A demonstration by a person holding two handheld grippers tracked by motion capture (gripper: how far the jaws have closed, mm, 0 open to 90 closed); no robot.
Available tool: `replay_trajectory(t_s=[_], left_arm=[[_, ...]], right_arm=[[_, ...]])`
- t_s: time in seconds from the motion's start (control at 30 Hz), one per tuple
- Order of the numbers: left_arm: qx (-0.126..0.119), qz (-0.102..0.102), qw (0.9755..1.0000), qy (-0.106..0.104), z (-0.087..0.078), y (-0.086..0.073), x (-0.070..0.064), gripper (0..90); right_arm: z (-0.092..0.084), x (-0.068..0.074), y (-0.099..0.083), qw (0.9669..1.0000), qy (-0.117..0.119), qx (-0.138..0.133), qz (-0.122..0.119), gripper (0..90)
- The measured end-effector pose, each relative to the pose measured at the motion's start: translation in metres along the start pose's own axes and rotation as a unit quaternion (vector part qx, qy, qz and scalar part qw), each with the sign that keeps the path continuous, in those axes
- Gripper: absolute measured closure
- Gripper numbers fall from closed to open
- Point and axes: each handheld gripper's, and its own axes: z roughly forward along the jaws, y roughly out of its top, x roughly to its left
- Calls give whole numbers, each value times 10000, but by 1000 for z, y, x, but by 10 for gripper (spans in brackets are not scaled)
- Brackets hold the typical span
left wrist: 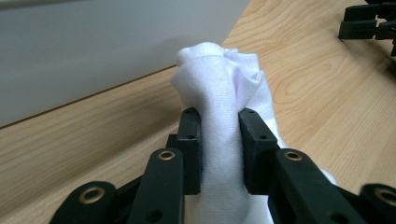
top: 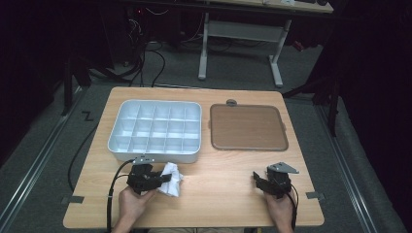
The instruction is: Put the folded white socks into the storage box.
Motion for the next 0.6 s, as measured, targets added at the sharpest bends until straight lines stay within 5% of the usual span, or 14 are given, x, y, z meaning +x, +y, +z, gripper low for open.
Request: replay_trajectory(t_s=[0.6], left_arm=[[-186,-5,9998,-100,-16,13,-4,729]], right_arm=[[0,0,0,10000,4,8,4,384]])
